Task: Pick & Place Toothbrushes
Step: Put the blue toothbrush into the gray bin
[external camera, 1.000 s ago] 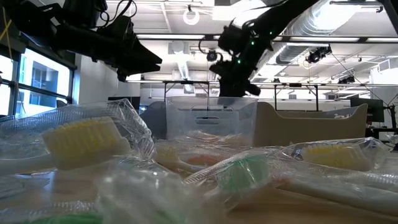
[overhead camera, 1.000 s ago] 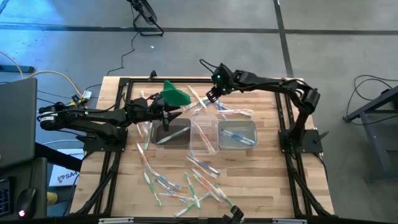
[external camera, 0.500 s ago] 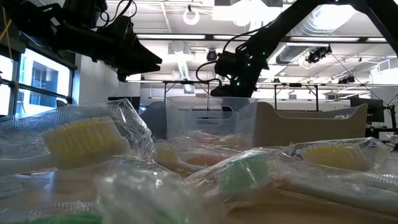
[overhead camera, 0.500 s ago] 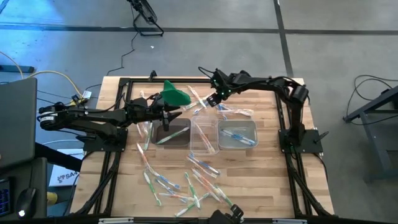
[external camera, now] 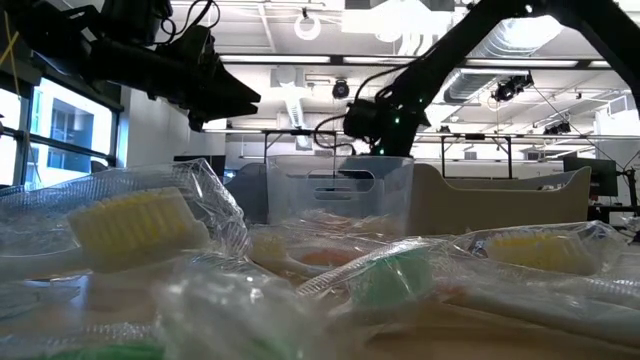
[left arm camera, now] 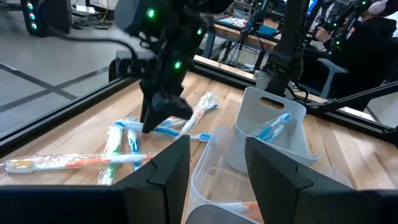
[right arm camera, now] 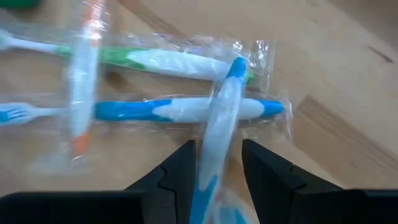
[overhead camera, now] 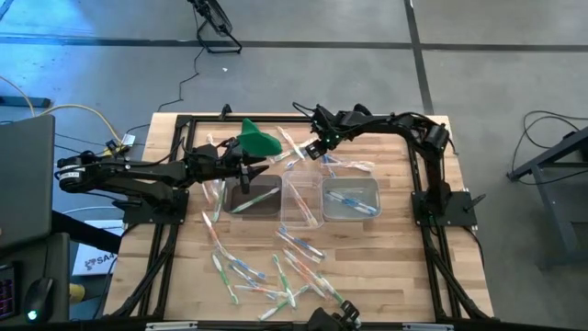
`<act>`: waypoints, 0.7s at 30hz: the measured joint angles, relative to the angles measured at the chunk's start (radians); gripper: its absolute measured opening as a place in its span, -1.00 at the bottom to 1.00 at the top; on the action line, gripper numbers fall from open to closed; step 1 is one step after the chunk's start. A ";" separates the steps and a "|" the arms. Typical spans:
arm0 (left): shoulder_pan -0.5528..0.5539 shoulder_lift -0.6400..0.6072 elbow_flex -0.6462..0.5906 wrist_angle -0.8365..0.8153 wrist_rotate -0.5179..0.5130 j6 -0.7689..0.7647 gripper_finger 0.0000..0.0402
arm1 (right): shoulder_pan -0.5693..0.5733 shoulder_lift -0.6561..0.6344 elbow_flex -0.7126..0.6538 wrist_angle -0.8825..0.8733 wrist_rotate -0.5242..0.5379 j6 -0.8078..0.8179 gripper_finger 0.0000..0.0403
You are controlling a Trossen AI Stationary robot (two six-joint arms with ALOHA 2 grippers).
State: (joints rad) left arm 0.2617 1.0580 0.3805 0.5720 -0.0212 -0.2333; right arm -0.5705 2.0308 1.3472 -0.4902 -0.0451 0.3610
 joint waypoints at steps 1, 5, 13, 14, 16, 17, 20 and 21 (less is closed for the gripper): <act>0.000 0.000 0.000 -0.001 0.000 0.000 -0.24 | 0.000 0.006 0.000 0.004 -0.001 -0.003 -0.39; 0.000 0.000 0.000 -0.007 0.000 0.000 -0.24 | 0.001 0.014 0.000 0.013 0.001 -0.017 -0.42; 0.000 0.000 0.000 -0.006 0.004 0.000 -0.24 | 0.001 0.014 0.000 0.012 0.003 -0.019 -0.72; 0.000 0.000 0.000 -0.006 0.004 0.000 -0.24 | 0.001 0.014 0.000 0.012 0.001 -0.022 -0.77; 0.000 0.000 0.000 -0.006 0.004 0.000 -0.24 | 0.001 0.013 0.000 0.016 -0.006 -0.033 -0.85; 0.000 0.000 0.000 -0.006 0.003 0.000 -0.24 | 0.001 0.013 0.000 0.016 -0.009 -0.044 -0.88; 0.000 0.000 0.000 -0.006 0.003 0.000 -0.24 | 0.001 0.012 0.000 0.016 -0.023 -0.055 -0.90; 0.000 0.000 0.000 -0.006 0.003 0.000 -0.24 | 0.001 0.008 -0.001 0.016 -0.036 -0.055 -0.90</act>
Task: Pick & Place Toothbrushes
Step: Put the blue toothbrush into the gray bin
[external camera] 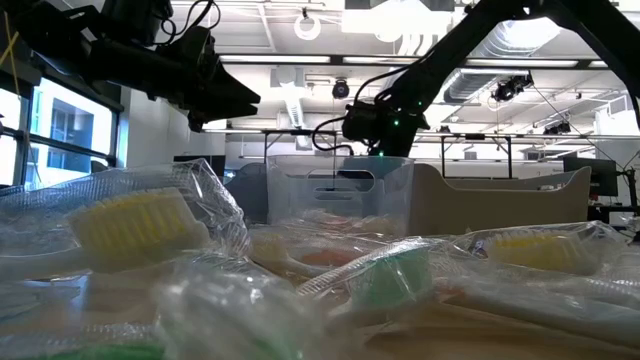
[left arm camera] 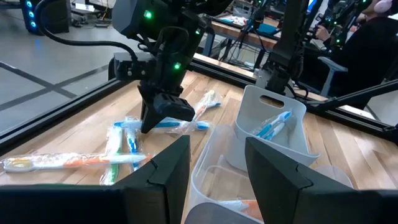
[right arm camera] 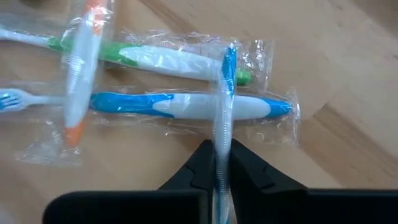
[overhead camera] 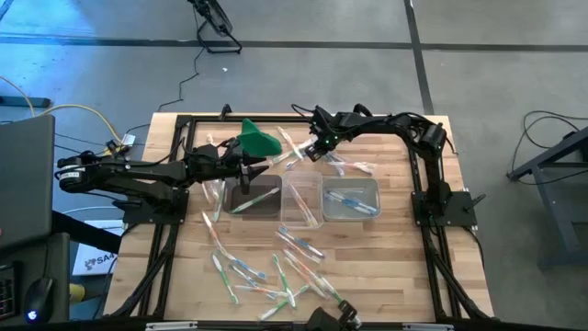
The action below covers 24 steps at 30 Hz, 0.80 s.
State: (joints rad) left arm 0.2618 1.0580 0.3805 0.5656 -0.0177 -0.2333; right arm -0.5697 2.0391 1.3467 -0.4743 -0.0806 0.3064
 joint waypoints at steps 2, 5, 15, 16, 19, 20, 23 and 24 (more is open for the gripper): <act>0.000 0.000 0.000 0.000 0.000 0.000 -0.24 | 0.000 -0.005 -0.001 0.010 -0.012 0.003 -0.86; 0.000 0.000 0.000 0.000 0.000 0.000 -0.24 | -0.001 -0.027 -0.001 0.019 -0.044 0.009 -0.85; 0.000 0.000 0.000 -0.014 0.000 0.000 -0.24 | 0.000 -0.221 0.000 0.056 -0.038 -0.023 -0.88; 0.000 0.000 0.000 -0.017 0.000 0.000 -0.24 | 0.000 -0.250 0.001 0.054 -0.035 -0.024 -0.88; 0.000 0.000 0.000 -0.016 0.000 0.000 -0.24 | 0.000 -0.335 0.001 0.051 -0.025 -0.055 -0.89; 0.000 0.000 0.000 -0.016 0.000 0.000 -0.24 | 0.000 -0.366 0.001 0.053 -0.026 -0.063 -0.89; 0.000 0.000 0.000 -0.016 -0.001 0.000 -0.24 | 0.003 -0.454 0.001 0.053 -0.027 -0.075 -0.89; 0.000 0.000 0.000 -0.016 -0.001 0.000 -0.24 | 0.005 -0.479 0.001 0.052 -0.027 -0.080 -0.88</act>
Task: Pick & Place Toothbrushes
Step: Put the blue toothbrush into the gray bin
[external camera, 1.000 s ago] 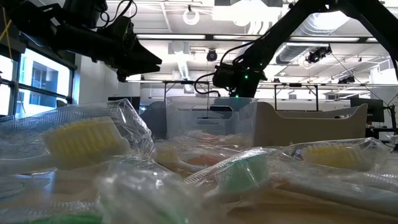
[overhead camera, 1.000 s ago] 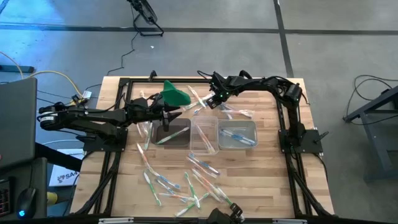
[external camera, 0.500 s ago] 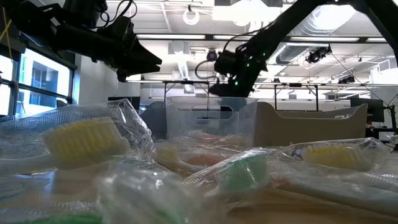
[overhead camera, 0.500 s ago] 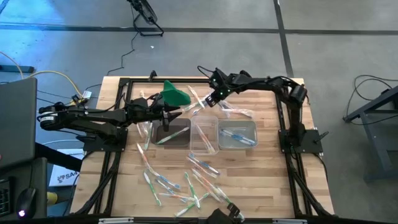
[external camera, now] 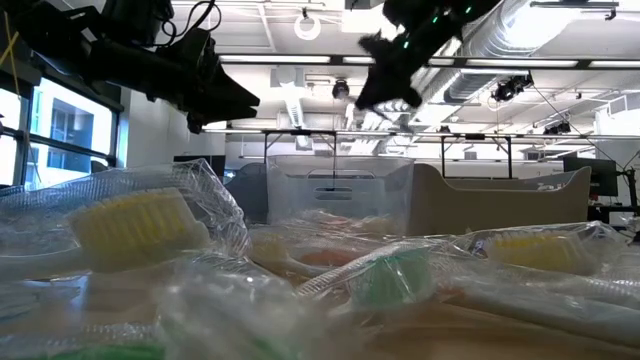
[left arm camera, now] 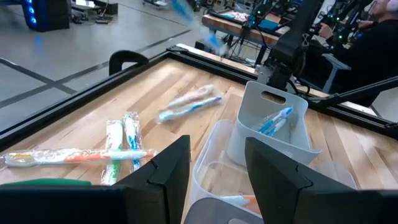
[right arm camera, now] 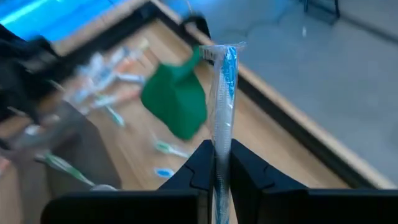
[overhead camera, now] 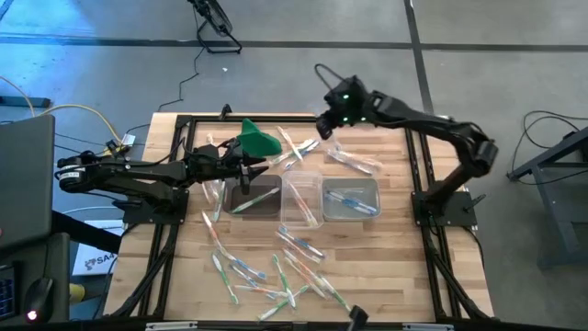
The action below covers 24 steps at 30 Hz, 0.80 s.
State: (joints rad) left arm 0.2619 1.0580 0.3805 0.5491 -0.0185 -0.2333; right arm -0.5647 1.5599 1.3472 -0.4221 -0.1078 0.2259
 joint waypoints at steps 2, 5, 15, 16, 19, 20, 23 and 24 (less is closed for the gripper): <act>0.000 0.000 0.000 0.000 0.000 0.000 -0.24 | 0.007 -0.055 0.000 0.000 0.001 -0.023 -0.88; 0.000 0.000 0.000 0.000 0.000 0.000 -0.24 | 0.020 -0.132 0.000 -0.020 -0.003 -0.054 -0.88; 0.000 0.000 0.000 0.001 -0.004 0.000 -0.24 | 0.084 -0.293 0.000 -0.219 -0.002 -0.081 -0.88; 0.000 0.000 0.000 0.001 -0.004 0.000 -0.24 | 0.093 -0.298 0.000 -0.251 0.000 -0.085 -0.88; 0.000 0.000 0.000 0.001 -0.004 0.000 -0.24 | 0.121 -0.304 0.000 -0.355 0.001 -0.100 -0.88; 0.000 0.000 0.000 0.001 -0.003 0.000 -0.24 | 0.132 -0.304 0.000 -0.386 0.001 -0.100 -0.88; 0.000 0.000 0.000 0.001 -0.003 0.000 -0.24 | 0.167 -0.297 0.000 -0.471 0.004 -0.108 -0.88; 0.000 0.000 0.000 0.001 -0.003 0.000 -0.24 | 0.182 -0.292 0.000 -0.494 0.005 -0.116 -0.88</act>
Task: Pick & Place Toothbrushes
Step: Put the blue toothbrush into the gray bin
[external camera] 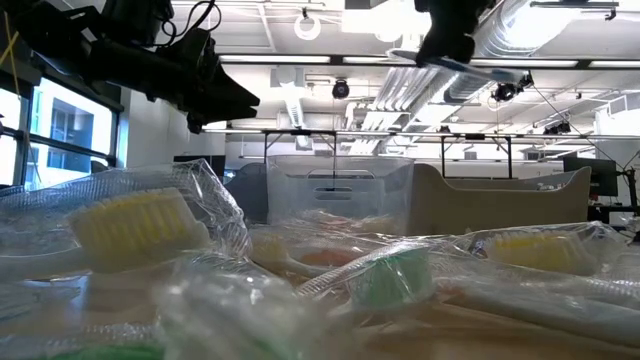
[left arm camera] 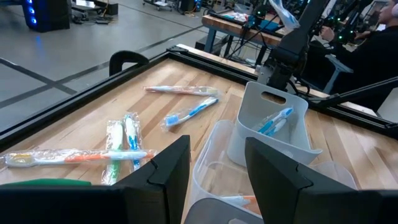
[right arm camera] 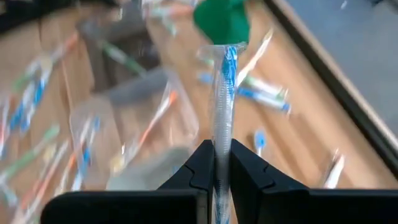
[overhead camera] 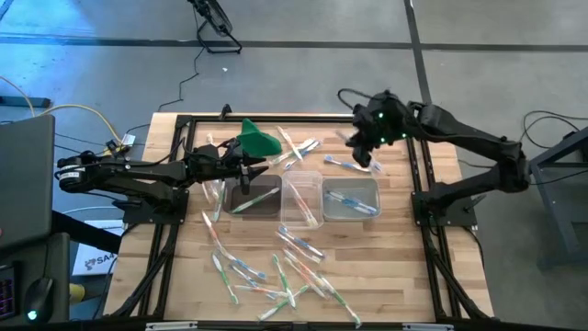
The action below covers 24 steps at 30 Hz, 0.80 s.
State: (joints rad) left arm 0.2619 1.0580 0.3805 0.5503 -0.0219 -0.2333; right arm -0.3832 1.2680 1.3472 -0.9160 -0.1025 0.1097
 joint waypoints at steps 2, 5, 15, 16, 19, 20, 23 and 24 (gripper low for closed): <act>0.000 0.000 0.000 0.000 0.000 0.000 -0.24 | 0.032 0.012 0.000 -0.036 0.015 -0.009 -0.88; 0.000 0.000 0.000 0.000 0.000 0.000 -0.24 | 0.087 0.031 0.000 -0.069 0.065 -0.012 -0.88; 0.000 0.000 0.000 0.000 0.001 0.000 -0.24 | 0.262 0.120 0.000 -0.136 0.212 -0.109 -0.88; 0.000 0.000 0.000 -0.001 0.002 0.000 -0.24 | 0.279 0.134 0.000 -0.135 0.227 -0.125 -0.88; 0.000 0.000 0.000 -0.002 0.006 0.000 -0.24 | 0.322 0.177 0.000 -0.150 0.272 -0.169 -0.88; 0.000 0.000 0.000 -0.006 0.006 0.000 -0.24 | 0.335 0.196 0.000 -0.155 0.289 -0.175 -0.88; 0.000 0.000 0.000 -0.013 0.006 0.000 -0.24 | 0.366 0.247 0.000 -0.155 0.305 -0.177 -0.88; 0.000 0.000 0.000 -0.017 0.006 0.000 -0.24 | 0.375 0.265 -0.001 -0.155 0.301 -0.174 -0.88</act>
State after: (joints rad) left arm 0.2619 1.0580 0.3808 0.5337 -0.0158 -0.2333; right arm -0.0081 1.5331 1.3464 -1.0710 0.1989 -0.0639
